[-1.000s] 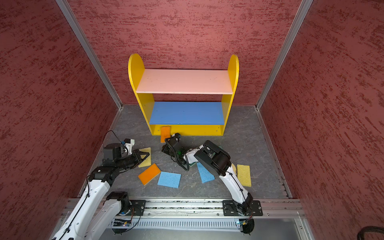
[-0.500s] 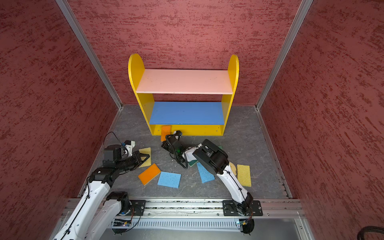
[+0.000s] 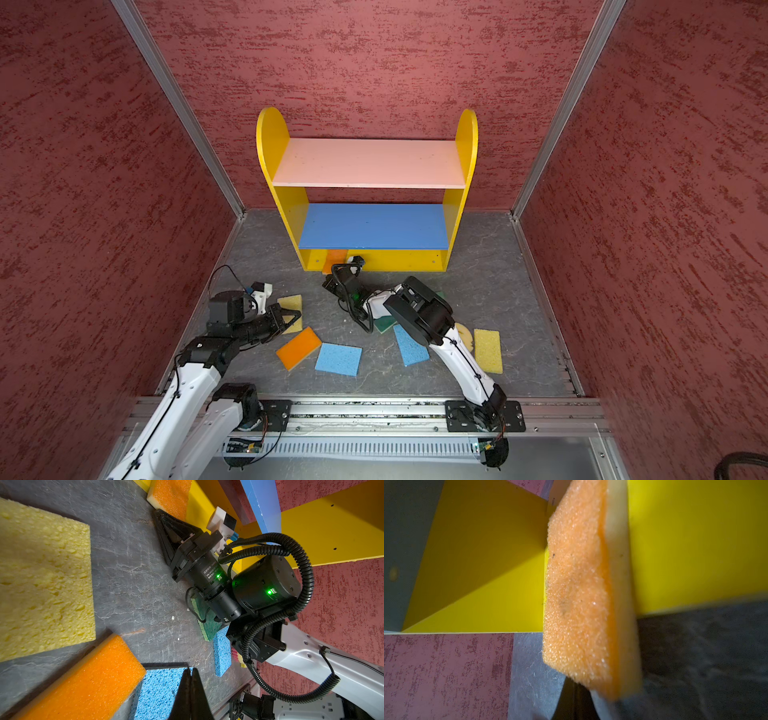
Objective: Place and organize the cleaning sponges onto the shelf
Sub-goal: 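Lower the cream-and-orange sponge upright against the yellow shelf base with the right gripper, then open the right gripper to release the sponge at the shelf base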
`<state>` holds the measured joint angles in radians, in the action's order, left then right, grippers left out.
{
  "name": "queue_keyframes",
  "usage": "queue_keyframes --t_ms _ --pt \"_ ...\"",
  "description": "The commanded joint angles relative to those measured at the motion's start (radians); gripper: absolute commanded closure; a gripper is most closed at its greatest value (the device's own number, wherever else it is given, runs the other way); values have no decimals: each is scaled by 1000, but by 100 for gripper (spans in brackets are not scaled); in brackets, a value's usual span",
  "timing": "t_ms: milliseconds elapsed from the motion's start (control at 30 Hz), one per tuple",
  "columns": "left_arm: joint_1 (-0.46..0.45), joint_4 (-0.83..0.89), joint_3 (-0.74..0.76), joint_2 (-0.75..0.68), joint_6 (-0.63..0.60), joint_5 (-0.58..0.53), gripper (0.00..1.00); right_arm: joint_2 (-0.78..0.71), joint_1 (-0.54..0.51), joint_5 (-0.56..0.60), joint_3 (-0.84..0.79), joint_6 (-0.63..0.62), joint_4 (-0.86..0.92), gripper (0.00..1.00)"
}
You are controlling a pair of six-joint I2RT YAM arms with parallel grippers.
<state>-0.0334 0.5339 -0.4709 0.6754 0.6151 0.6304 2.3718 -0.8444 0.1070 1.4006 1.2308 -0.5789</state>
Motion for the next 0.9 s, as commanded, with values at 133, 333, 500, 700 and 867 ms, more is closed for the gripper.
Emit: queue_keyframes --t_ms 133,333,500,700,867 --pt "-6 -18 17 -4 -17 9 97 29 18 49 -52 59 65 100" --pt "-7 -17 18 -5 -17 6 97 -3 24 60 -109 78 36 100" --pt "-10 -16 19 -5 -17 7 97 -7 32 71 -127 91 8 100" --pt "-9 -19 20 0 -15 8 97 7 35 88 -103 98 2 100" --pt "-11 -27 29 1 -6 11 97 13 39 128 -102 120 -22 100"
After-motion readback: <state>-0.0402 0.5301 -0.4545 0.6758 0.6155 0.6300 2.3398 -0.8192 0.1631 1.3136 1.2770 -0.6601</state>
